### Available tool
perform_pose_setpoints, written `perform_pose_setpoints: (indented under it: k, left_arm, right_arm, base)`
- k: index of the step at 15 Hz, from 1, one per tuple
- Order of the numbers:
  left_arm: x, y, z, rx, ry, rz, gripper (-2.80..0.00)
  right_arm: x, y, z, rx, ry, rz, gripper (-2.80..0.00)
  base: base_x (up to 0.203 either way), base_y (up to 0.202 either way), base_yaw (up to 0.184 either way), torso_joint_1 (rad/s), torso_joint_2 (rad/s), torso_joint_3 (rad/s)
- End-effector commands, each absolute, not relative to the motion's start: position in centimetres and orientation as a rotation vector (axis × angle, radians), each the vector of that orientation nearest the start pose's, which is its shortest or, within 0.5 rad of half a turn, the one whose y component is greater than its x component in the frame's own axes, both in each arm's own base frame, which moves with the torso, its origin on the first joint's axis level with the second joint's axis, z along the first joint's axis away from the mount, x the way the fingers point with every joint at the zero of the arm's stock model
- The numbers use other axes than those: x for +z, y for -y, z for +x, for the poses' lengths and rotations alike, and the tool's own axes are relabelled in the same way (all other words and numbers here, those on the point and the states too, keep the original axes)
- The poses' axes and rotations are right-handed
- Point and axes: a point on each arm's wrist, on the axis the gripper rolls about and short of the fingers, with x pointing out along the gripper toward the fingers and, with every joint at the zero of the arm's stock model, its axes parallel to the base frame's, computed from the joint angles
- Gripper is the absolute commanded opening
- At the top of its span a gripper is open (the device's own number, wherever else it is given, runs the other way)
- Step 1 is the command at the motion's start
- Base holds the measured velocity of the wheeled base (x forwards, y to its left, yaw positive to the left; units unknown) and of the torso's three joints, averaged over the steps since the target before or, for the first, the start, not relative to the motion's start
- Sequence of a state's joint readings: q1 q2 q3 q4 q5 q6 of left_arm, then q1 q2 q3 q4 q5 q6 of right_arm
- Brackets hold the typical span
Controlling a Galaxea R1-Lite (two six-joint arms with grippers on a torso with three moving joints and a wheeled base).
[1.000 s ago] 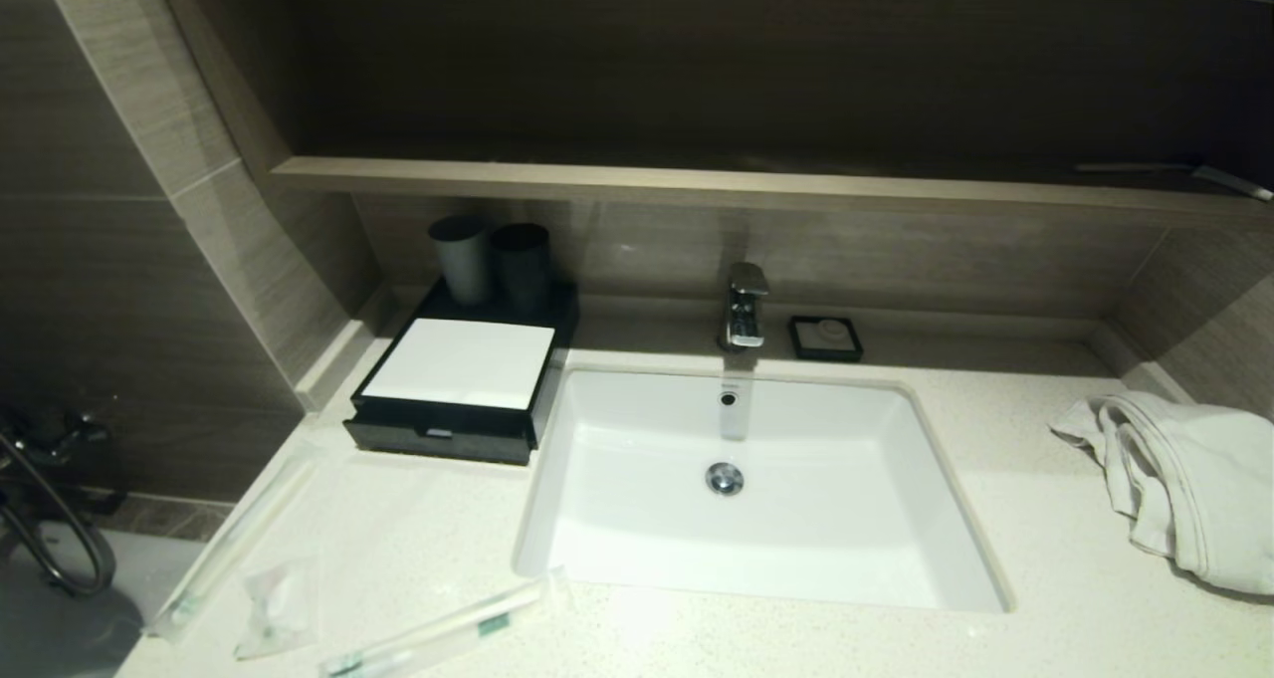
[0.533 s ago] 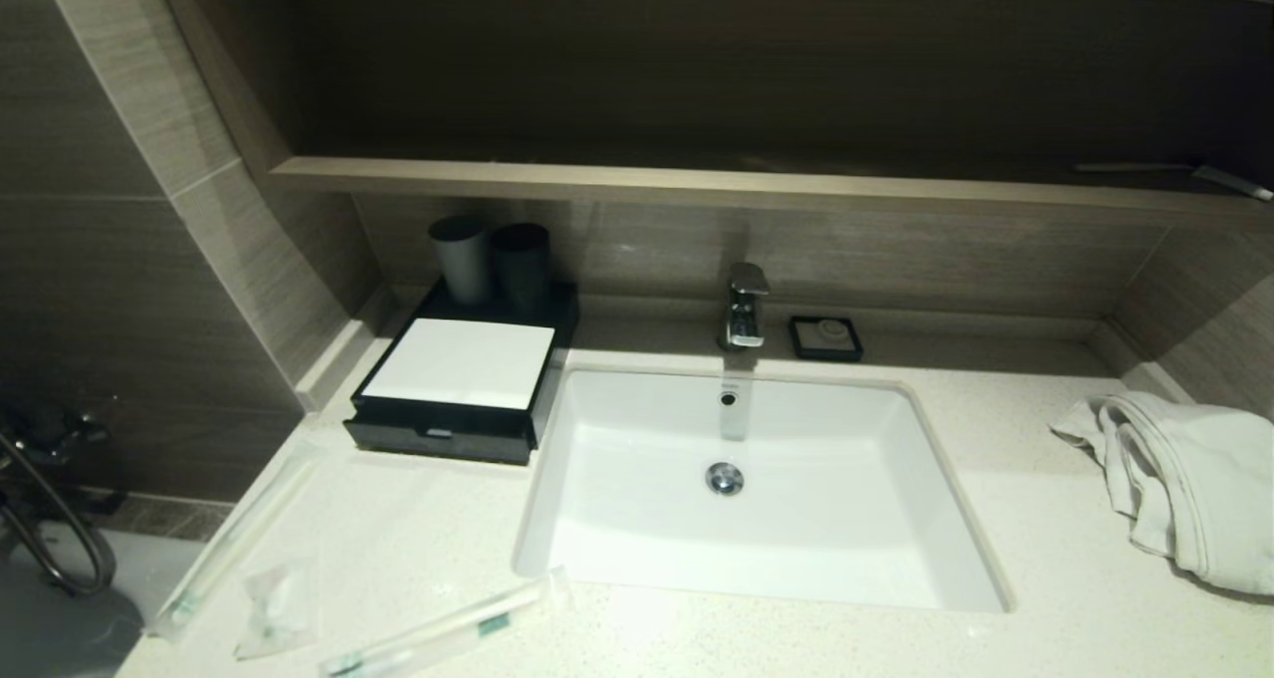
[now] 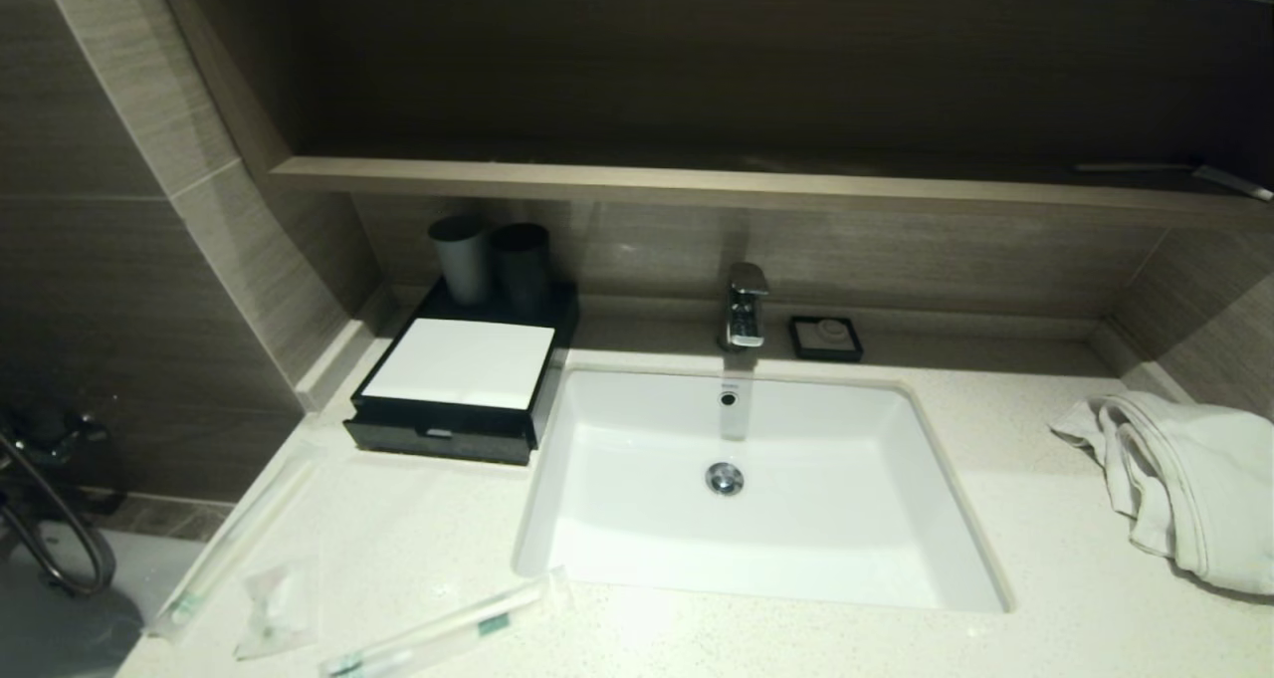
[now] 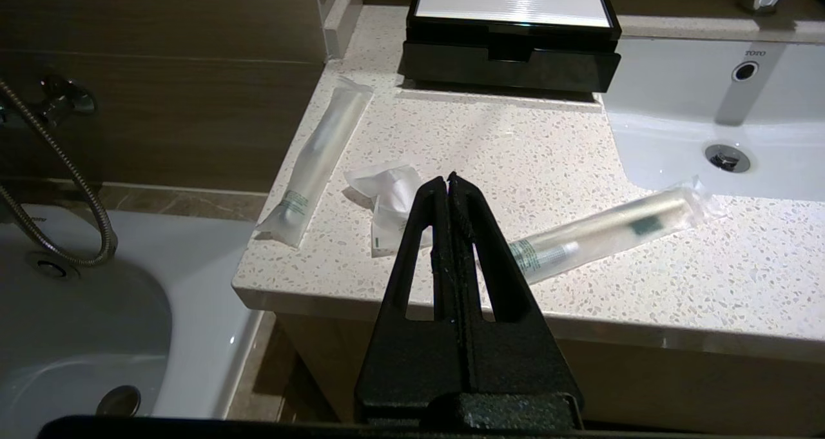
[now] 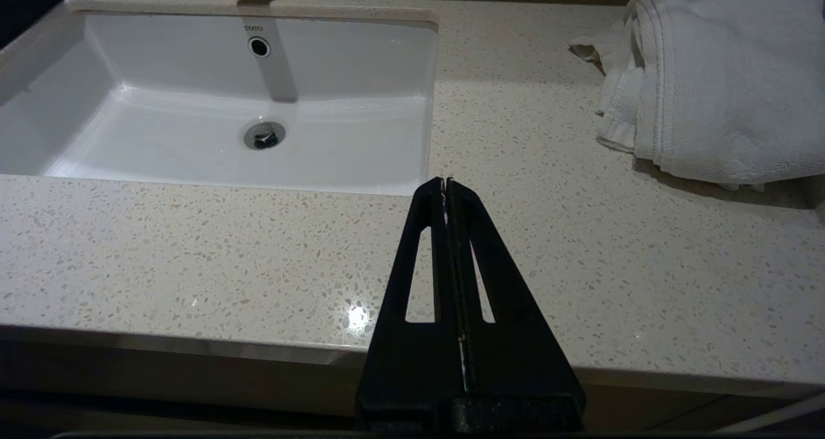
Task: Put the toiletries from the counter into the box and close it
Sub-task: Open the drawer
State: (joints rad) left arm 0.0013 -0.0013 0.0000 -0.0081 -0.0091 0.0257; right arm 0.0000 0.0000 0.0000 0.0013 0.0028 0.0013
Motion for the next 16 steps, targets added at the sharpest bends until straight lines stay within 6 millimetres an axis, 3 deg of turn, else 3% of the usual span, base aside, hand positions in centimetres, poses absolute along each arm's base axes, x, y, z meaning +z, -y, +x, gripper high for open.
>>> perform_pose_setpoints:
  k: [1, 16]
  left_arm:
    - [7.62, 0.02, -2.29, -0.008, 0.009, 0.029, -2.8]
    - [7.66, 0.02, -2.29, -0.006, 0.01, 0.017, -2.8]
  right_arm:
    - [7.53, -0.01, -2.28, 0.003, -0.002, 0.002, -2.8]
    - [7.53, -0.01, -2.28, 0.002, -0.002, 0.002, -2.8]
  base:
    - [0.0, 0.0, 0.0, 0.0, 0.0, 0.0]
    - [0.0, 0.0, 0.0, 0.0, 0.0, 0.0]
